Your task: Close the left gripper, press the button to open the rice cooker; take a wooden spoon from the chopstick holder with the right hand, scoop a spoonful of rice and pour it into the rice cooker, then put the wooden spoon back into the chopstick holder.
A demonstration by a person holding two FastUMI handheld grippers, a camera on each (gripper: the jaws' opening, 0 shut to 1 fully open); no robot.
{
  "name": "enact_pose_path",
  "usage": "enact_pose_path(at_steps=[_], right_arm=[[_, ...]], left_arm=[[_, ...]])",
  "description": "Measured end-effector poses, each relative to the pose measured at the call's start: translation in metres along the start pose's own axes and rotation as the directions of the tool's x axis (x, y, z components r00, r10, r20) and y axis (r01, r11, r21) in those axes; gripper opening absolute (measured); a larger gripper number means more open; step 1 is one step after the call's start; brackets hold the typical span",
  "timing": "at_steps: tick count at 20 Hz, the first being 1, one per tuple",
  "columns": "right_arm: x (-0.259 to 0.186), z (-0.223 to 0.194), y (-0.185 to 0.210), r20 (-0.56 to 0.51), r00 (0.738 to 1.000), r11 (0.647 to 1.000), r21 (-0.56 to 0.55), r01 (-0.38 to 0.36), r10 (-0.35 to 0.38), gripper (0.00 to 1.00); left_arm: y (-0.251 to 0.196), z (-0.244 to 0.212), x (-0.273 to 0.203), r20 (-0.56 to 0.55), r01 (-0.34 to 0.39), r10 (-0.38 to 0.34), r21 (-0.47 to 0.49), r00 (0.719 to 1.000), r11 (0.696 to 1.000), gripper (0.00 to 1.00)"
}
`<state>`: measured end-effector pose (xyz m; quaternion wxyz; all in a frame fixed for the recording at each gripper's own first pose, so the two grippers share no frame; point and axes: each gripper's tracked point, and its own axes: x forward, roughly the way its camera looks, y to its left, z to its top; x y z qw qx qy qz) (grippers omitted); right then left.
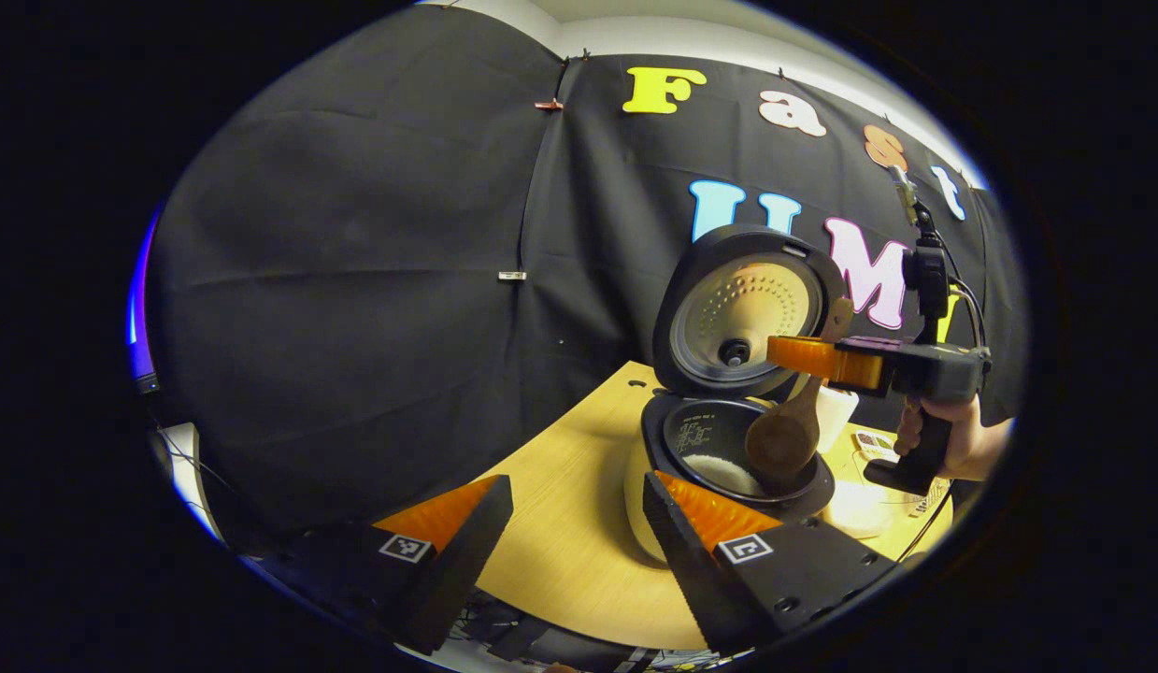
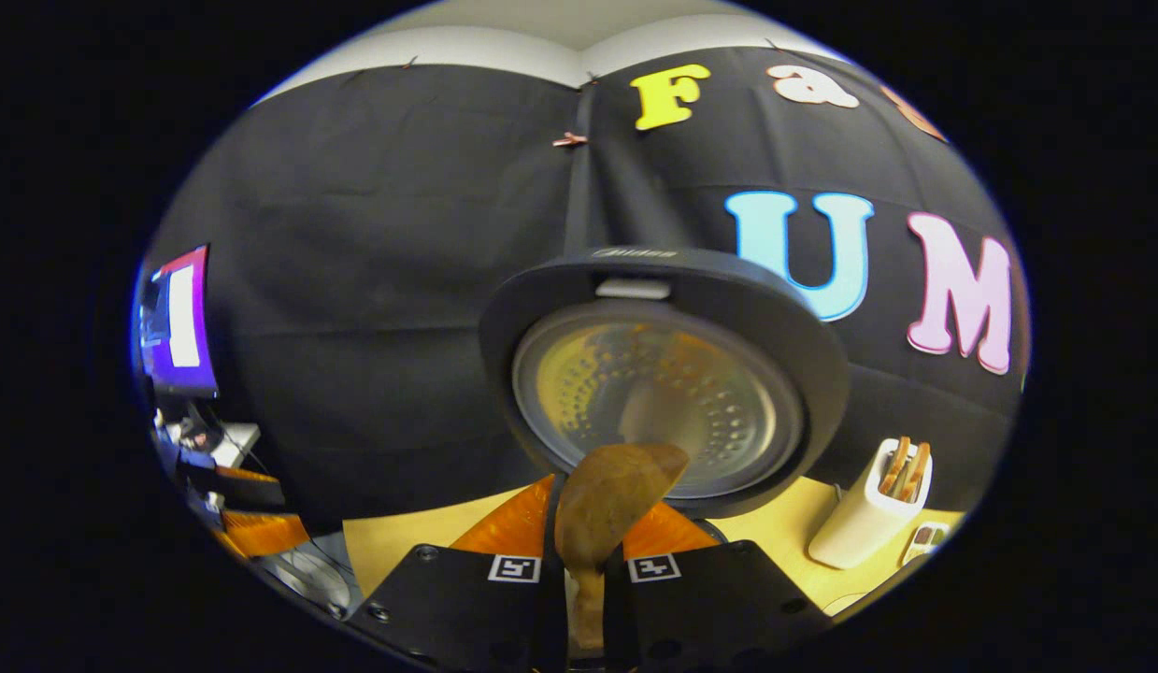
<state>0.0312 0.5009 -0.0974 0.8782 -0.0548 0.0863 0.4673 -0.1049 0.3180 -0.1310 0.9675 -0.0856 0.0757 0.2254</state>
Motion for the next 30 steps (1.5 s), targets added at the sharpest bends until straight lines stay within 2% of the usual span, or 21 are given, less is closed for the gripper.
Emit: enact_pose_path(at_steps=[2,4,7,10,14,18,20,24,28,30], right_arm=[[-0.012,0.014,-0.022,0.018,0.998,0.993,0.105,0.052,-0.054,0.19],[-0.028,0.033,-0.051,0.049,0.990,0.968,0.224,0.117,-0.131,0.19],[-0.061,0.059,-0.099,0.093,0.962,0.900,0.384,0.204,-0.257,0.18],[-0.102,0.066,-0.155,0.097,0.926,0.840,0.464,0.282,-0.364,0.19],[-0.178,0.080,-0.233,0.125,0.839,0.769,0.488,0.412,-0.529,0.19],[-0.257,0.070,-0.303,0.129,0.744,0.691,0.498,0.523,-0.656,0.19],[-0.297,0.060,-0.341,0.114,0.695,0.643,0.506,0.574,-0.710,0.19],[-0.365,0.029,-0.406,0.054,0.600,0.523,0.554,0.647,-0.798,0.19],[-0.403,-0.015,-0.448,-0.022,0.550,0.438,0.578,0.688,-0.835,0.19],[-0.412,-0.038,-0.465,-0.055,0.547,0.420,0.578,0.700,-0.835,0.19]], left_arm=[[-0.010,0.004,0.000,0.008,0.016,-0.016,0.008,1.000,1.000,0.95],[-0.021,0.007,0.000,0.017,0.040,-0.040,0.016,0.999,0.999,0.95],[-0.041,0.012,0.001,0.028,0.083,-0.083,0.030,0.996,0.996,0.95],[-0.066,0.012,0.001,0.029,0.143,-0.143,0.029,0.989,0.989,0.96],[-0.100,0.011,-0.001,0.022,0.212,-0.213,0.065,0.977,0.975,0.96],[-0.130,0.010,-0.006,0.017,0.239,-0.241,0.092,0.970,0.967,0.95],[-0.144,0.009,-0.011,0.014,0.232,-0.234,0.092,0.972,0.968,0.95],[-0.170,0.004,-0.018,-0.006,0.204,-0.204,0.061,0.979,0.977,0.95],[-0.192,0.003,-0.028,-0.026,0.156,-0.155,0.057,0.988,0.986,0.95],[-0.199,0.002,-0.033,-0.034,0.126,-0.124,0.068,0.992,0.990,0.95]])
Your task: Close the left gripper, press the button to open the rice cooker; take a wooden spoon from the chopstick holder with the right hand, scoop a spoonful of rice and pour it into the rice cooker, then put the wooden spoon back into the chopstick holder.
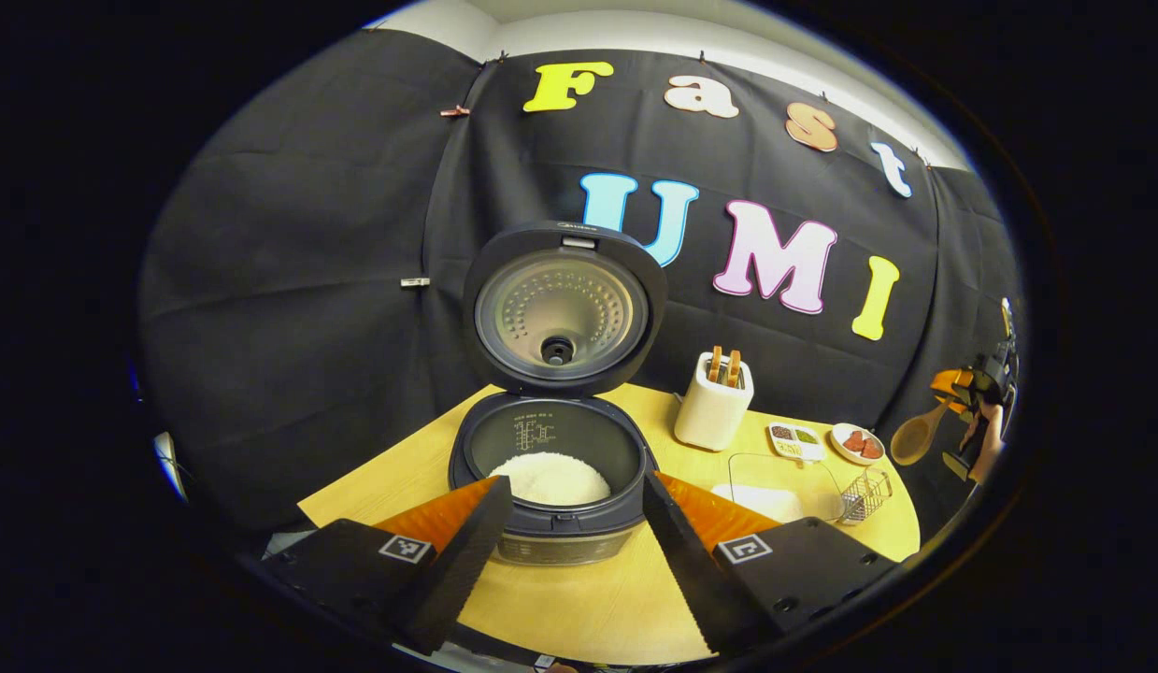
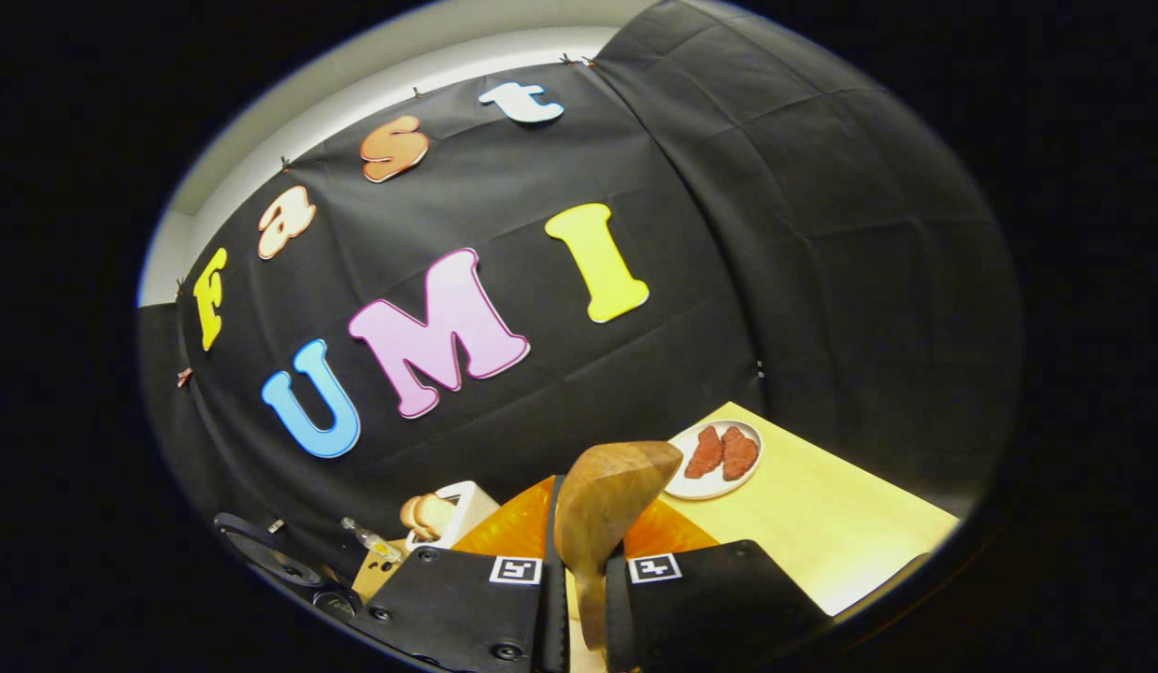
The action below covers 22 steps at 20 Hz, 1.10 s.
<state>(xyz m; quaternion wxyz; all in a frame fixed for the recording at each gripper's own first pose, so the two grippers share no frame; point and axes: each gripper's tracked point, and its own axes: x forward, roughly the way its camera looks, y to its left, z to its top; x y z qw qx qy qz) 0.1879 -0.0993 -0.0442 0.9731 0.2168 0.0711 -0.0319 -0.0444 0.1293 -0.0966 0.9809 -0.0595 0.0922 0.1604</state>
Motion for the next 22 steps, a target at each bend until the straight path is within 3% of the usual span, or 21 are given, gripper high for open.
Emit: enact_pose_path(at_steps=[8,13,20,21,22], right_arm=[[0.049,-0.049,-0.076,-0.082,0.990,0.994,-0.023,0.109,-0.110,0.19],[0.070,-0.092,-0.088,-0.150,0.977,0.988,-0.006,0.153,-0.152,0.19],[0.073,-0.127,-0.095,-0.210,0.957,0.979,-0.009,0.201,-0.199,0.23],[0.071,-0.130,-0.092,-0.219,0.957,0.981,0.004,0.195,-0.189,0.17],[0.067,-0.130,-0.093,-0.225,0.954,0.979,-0.006,0.202,-0.198,0.23]], left_arm=[[-0.025,0.009,-0.022,-0.016,-0.114,0.114,0.008,0.993,0.993,0.95],[-0.038,0.006,-0.026,-0.024,-0.139,0.139,-0.016,0.990,0.990,0.95],[-0.020,0.080,0.004,0.119,-0.161,0.166,-0.048,0.979,0.986,0.95],[-0.016,0.092,0.008,0.149,-0.160,0.166,-0.051,0.975,0.986,0.95],[-0.012,0.107,0.012,0.181,-0.157,0.163,-0.050,0.970,0.986,0.95]])
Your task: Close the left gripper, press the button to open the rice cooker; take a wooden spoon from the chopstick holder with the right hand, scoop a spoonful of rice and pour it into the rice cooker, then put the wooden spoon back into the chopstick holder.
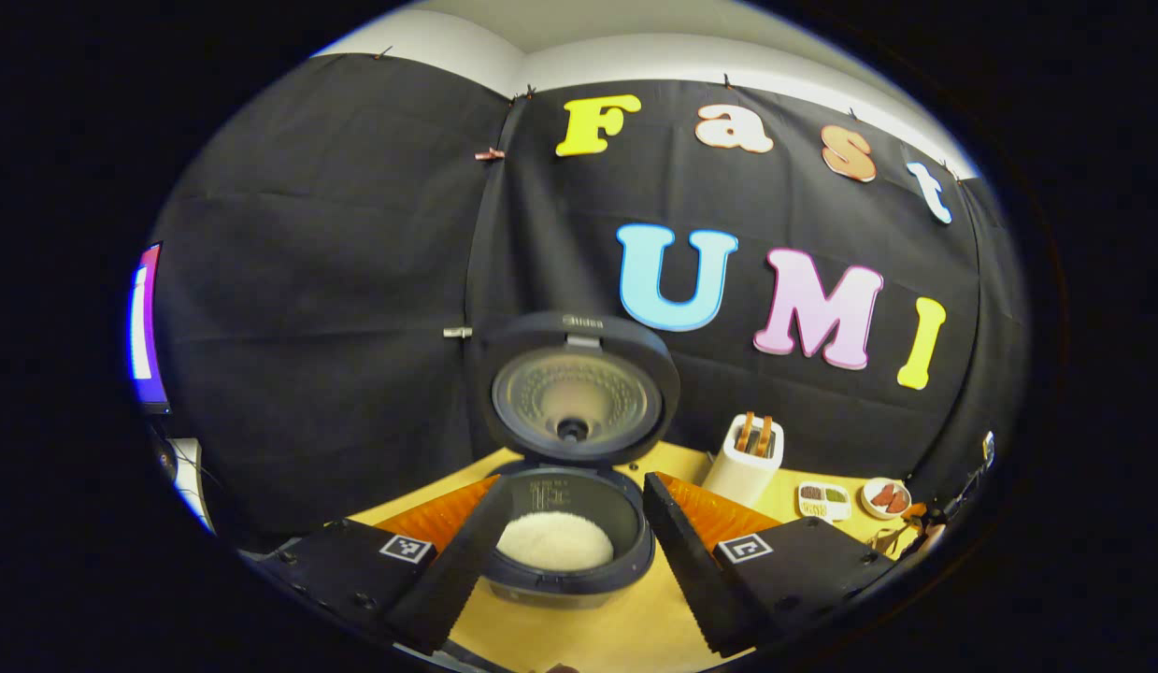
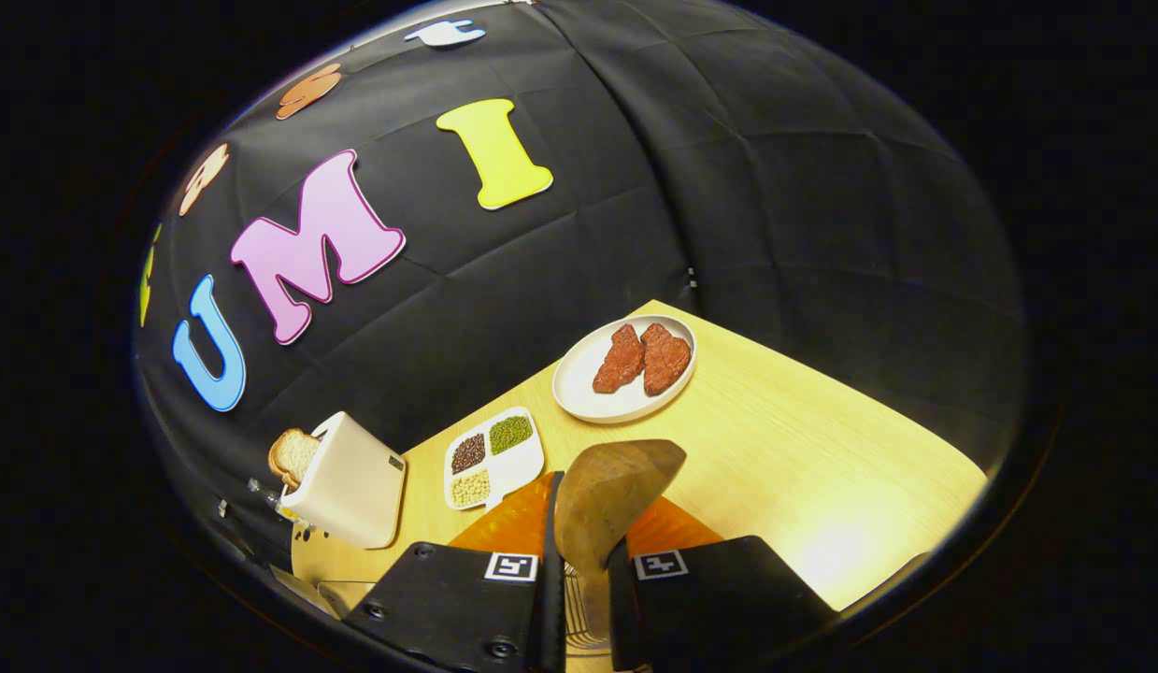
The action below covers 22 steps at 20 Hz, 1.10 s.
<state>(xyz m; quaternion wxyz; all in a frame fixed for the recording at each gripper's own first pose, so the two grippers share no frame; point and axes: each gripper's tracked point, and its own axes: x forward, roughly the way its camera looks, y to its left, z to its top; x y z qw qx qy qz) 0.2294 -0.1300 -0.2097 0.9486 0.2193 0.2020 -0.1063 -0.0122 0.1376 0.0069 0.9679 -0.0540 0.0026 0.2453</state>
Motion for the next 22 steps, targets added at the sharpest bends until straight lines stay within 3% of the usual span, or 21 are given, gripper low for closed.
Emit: enact_pose_path(at_steps=[3,6,11,16,22], right_arm=[[-0.016,0.003,-0.004,0.005,1.000,1.000,-0.025,0.007,-0.007,0.24],[-0.045,0.014,-0.029,0.039,0.997,0.993,-0.092,0.074,-0.071,0.98],[-0.131,0.033,-0.043,0.121,0.989,0.972,-0.210,0.109,-0.085,0.98],[-0.186,0.033,-0.033,0.174,0.981,0.962,-0.242,0.125,-0.083,0.98],[-0.227,0.018,-0.013,0.209,0.976,0.954,-0.275,0.117,-0.060,0.99]], left_arm=[[0.009,0.037,0.023,0.088,0.007,-0.009,0.026,0.996,1.000,0.95],[0.021,0.070,0.045,0.190,-0.031,0.010,0.110,0.982,0.993,0.95],[0.004,0.093,0.081,0.261,0.049,-0.090,0.157,0.961,0.986,0.95],[-0.014,0.110,0.124,0.293,0.131,-0.190,0.210,0.937,0.969,0.94],[-0.016,0.117,0.163,0.302,0.151,-0.216,0.223,0.928,0.963,0.92]])
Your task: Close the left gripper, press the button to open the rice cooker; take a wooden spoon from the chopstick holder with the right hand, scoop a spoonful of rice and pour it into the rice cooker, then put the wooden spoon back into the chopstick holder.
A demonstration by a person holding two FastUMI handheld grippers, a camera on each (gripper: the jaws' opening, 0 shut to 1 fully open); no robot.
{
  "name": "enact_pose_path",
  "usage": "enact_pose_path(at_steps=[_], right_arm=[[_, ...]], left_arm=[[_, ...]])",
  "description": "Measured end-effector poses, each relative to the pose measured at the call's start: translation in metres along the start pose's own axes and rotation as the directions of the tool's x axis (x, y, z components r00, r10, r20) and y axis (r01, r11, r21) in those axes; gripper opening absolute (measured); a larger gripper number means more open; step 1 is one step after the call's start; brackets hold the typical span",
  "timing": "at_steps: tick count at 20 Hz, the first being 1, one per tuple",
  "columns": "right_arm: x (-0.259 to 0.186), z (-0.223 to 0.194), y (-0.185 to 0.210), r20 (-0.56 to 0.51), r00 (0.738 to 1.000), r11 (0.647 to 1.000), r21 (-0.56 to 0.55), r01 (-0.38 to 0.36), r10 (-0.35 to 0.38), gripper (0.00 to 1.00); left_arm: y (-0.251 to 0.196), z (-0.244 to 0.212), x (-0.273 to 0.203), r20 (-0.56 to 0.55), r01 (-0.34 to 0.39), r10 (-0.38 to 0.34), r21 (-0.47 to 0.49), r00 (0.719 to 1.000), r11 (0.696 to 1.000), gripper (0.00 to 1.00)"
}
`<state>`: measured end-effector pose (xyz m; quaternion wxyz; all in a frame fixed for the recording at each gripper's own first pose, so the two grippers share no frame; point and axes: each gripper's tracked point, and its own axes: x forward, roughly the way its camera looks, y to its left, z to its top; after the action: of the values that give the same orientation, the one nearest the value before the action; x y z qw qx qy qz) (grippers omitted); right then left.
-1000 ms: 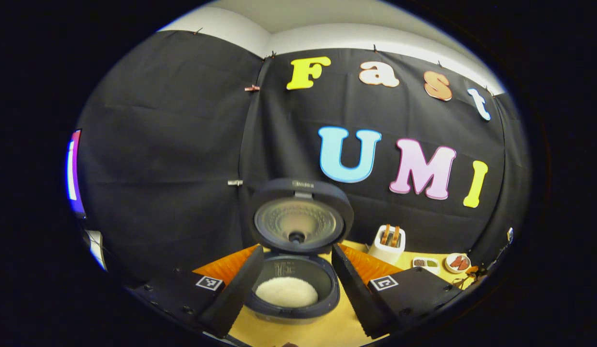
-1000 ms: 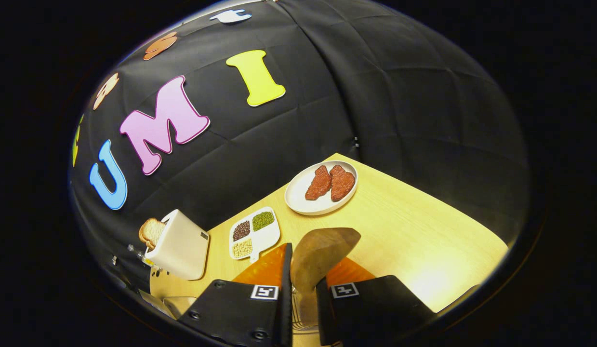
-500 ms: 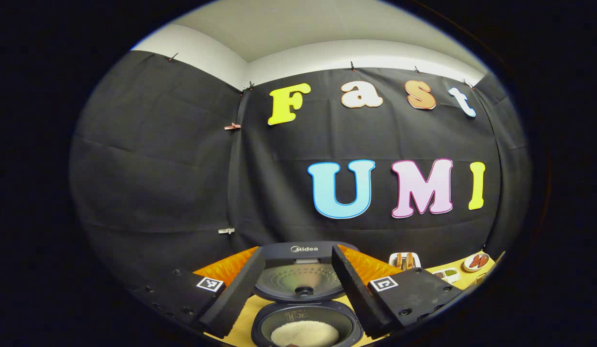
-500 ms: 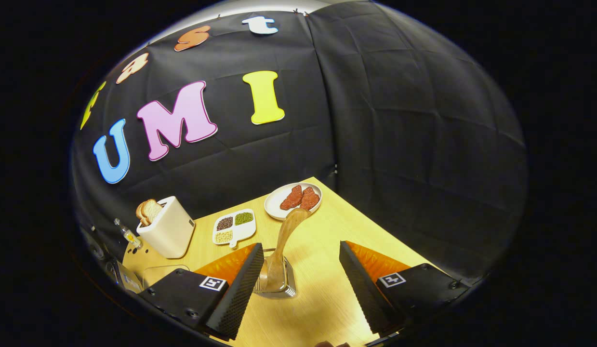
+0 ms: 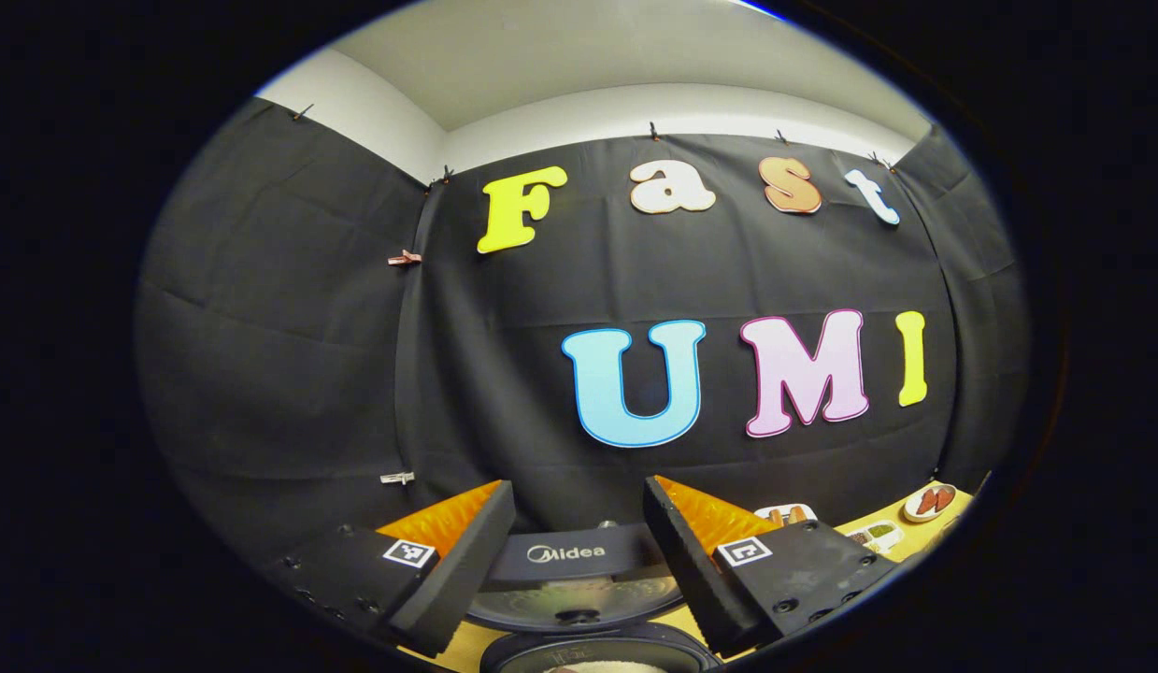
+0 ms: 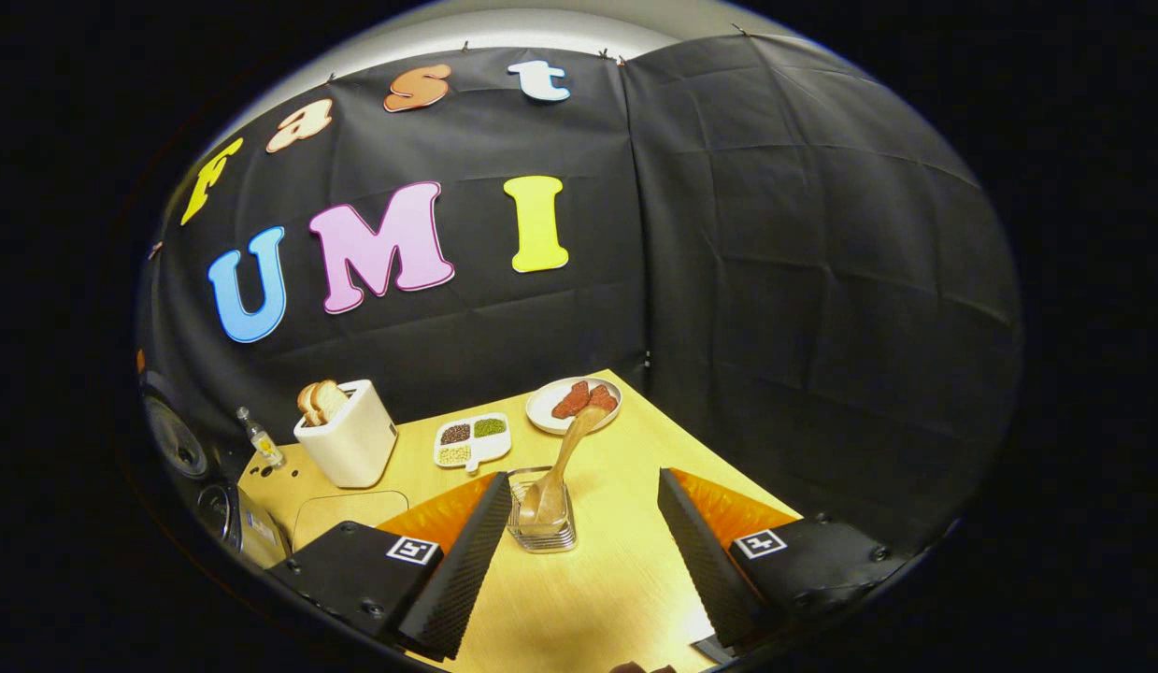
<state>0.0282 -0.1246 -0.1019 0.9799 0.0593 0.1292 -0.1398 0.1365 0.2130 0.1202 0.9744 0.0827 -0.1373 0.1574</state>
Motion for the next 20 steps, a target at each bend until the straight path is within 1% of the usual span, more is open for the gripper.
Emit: enact_pose_path(at_steps=[1,3,4,5,8,9,11,12,14,17,20], right_arm=[[-0.005,0.000,0.004,0.003,1.000,1.000,-0.003,-0.004,0.004,0.99],[-0.013,0.001,0.011,0.011,1.000,1.000,-0.018,-0.020,0.020,0.99],[-0.016,0.002,0.016,0.019,0.999,0.999,-0.030,-0.031,0.031,0.99],[-0.017,0.003,0.021,0.025,0.999,0.998,-0.041,-0.043,0.044,0.99],[-0.022,-0.001,0.038,0.019,0.995,0.993,-0.069,-0.095,0.097,0.99],[-0.023,-0.002,0.044,0.014,0.993,0.990,-0.077,-0.114,0.115,0.99],[-0.023,-0.003,0.048,0.009,0.991,0.986,-0.099,-0.132,0.133,0.99],[-0.024,-0.004,0.051,0.009,0.989,0.984,-0.104,-0.144,0.146,0.99],[-0.024,-0.008,0.058,-0.003,0.986,0.980,-0.110,-0.167,0.168,0.98],[-0.020,-0.016,0.063,-0.027,0.980,0.974,-0.110,-0.197,0.195,0.99],[-0.018,-0.032,0.072,-0.072,0.972,0.968,-0.095,-0.231,0.224,0.99]], left_arm=[[0.001,-0.001,0.003,-0.004,-0.002,0.002,-0.003,1.000,1.000,0.92],[0.009,-0.002,0.007,-0.006,-0.036,0.036,-0.005,0.999,0.999,0.92],[0.011,-0.002,0.007,-0.008,-0.050,0.050,-0.001,0.999,0.999,0.94],[0.011,-0.003,0.007,-0.018,-0.054,0.054,0.005,0.998,0.999,0.92],[0.010,-0.023,0.006,-0.093,-0.053,0.053,0.001,0.994,0.999,0.92],[0.011,-0.019,0.005,-0.080,-0.053,0.052,-0.016,0.995,0.998,0.97],[0.009,-0.022,-0.001,-0.110,-0.059,0.056,-0.024,0.992,0.998,0.96],[0.007,-0.024,-0.005,-0.123,-0.061,0.057,-0.025,0.991,0.998,0.99],[0.005,-0.028,-0.018,-0.162,-0.068,0.061,-0.036,0.985,0.997,0.99],[-0.001,-0.040,-0.043,-0.254,-0.078,0.065,-0.043,0.965,0.996,0.99],[-0.007,-0.054,-0.072,-0.347,-0.093,0.063,-0.070,0.936,0.993,1.00]])
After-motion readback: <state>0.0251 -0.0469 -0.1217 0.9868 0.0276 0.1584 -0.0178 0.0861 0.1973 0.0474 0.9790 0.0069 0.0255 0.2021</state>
